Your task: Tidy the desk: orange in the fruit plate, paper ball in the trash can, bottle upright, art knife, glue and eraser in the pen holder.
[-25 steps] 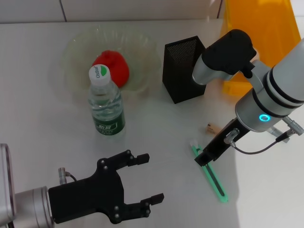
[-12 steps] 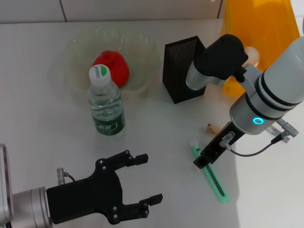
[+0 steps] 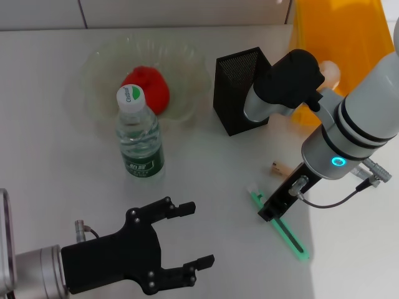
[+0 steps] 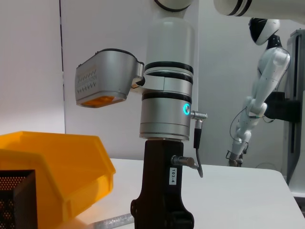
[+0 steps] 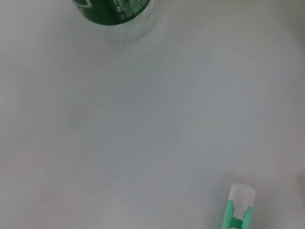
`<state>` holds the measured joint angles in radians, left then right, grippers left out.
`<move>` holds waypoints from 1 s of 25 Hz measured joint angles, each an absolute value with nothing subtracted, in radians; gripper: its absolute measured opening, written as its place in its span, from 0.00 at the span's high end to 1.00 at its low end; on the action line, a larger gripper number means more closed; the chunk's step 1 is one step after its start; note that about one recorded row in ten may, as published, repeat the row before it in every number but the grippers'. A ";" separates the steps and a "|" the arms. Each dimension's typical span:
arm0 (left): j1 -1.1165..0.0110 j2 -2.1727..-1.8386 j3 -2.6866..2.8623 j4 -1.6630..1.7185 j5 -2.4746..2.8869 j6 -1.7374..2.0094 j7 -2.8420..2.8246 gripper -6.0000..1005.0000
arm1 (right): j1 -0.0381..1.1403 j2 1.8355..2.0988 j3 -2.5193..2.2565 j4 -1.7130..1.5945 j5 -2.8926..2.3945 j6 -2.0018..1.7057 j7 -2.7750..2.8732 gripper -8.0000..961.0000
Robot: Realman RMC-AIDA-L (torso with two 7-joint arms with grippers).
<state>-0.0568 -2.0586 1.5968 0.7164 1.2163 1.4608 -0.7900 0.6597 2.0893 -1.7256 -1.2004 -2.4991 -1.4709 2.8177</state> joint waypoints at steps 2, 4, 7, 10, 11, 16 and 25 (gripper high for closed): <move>-0.057 -2.059 1.597 0.716 1.216 1.462 -0.790 0.19 | 0.660 2.089 -1.730 -1.201 -2.499 -1.471 2.818 0.68; -0.056 -2.059 1.597 0.716 1.216 1.465 -0.790 0.19 | 0.660 2.089 -1.741 -1.201 -2.501 -1.471 2.817 0.68; -0.056 -2.059 1.597 0.716 1.216 1.465 -0.790 0.19 | 0.661 2.089 -1.751 -1.200 -2.502 -1.467 2.815 0.73; -0.055 -2.059 1.597 0.716 1.216 1.465 -0.790 0.19 | 0.660 2.089 -1.752 -1.205 -2.502 -1.467 2.813 0.80; -0.055 -2.059 1.597 0.716 1.216 1.465 -0.790 0.19 | 0.656 2.089 -1.751 -1.216 -2.502 -1.468 2.812 0.81; -0.054 -2.057 1.597 0.716 1.216 1.465 -0.790 0.19 | 0.612 2.085 -1.712 -1.347 -2.500 -1.482 2.812 0.82; -0.051 -2.057 1.595 0.715 1.217 1.465 -0.790 0.19 | 0.492 2.085 -1.452 -1.657 -2.413 -1.401 2.728 0.82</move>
